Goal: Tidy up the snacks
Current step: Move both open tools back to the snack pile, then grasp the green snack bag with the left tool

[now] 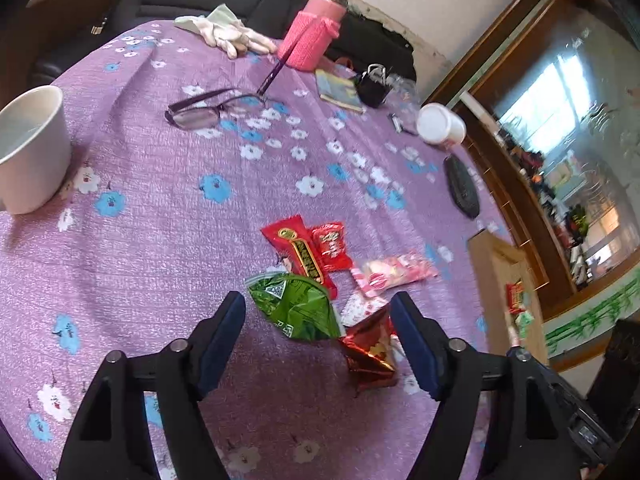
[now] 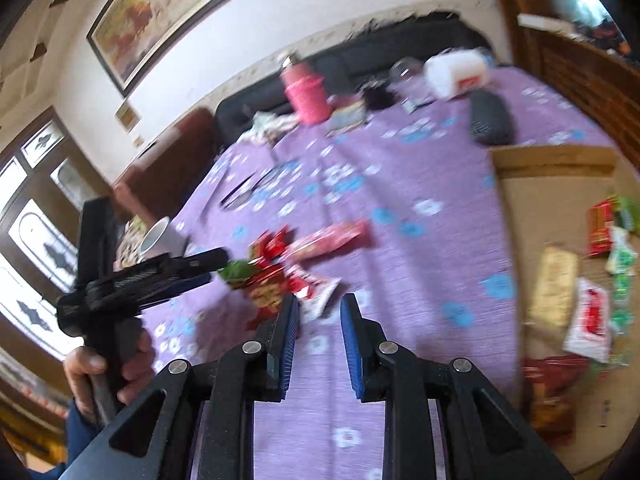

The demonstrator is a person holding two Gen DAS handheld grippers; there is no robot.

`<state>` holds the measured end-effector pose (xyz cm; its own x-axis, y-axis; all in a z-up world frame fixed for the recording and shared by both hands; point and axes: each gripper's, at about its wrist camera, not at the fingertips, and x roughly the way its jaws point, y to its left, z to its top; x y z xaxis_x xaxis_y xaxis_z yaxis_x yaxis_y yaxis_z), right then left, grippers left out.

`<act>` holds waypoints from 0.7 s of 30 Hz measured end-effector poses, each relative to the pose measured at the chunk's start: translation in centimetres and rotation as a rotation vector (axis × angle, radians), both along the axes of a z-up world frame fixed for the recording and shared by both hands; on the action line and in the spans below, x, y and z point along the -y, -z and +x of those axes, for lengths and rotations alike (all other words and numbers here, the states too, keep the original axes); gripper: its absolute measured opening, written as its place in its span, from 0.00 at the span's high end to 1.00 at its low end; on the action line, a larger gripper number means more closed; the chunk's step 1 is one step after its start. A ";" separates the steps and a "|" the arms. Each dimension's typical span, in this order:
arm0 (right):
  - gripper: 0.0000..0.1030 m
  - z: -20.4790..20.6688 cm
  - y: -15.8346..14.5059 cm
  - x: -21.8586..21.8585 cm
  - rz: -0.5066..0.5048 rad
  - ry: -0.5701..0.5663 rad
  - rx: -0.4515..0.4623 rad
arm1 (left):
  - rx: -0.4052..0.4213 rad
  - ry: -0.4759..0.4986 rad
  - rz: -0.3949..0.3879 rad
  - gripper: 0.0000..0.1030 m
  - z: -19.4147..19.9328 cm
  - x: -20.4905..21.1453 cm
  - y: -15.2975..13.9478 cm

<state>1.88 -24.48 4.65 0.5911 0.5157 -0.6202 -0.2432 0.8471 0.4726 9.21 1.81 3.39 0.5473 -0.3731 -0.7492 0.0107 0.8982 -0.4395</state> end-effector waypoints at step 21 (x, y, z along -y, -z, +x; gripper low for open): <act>0.59 4.4 4.1 -11.9 -0.303 -0.191 -0.019 | 0.019 -0.006 0.031 0.65 0.3 -0.5 1.2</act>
<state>6.30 -12.54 0.51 0.4882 0.4069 -0.7721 -0.4043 0.8894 0.2131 9.47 2.35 2.19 0.5640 -0.3468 -0.7495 0.0136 0.9114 -0.4114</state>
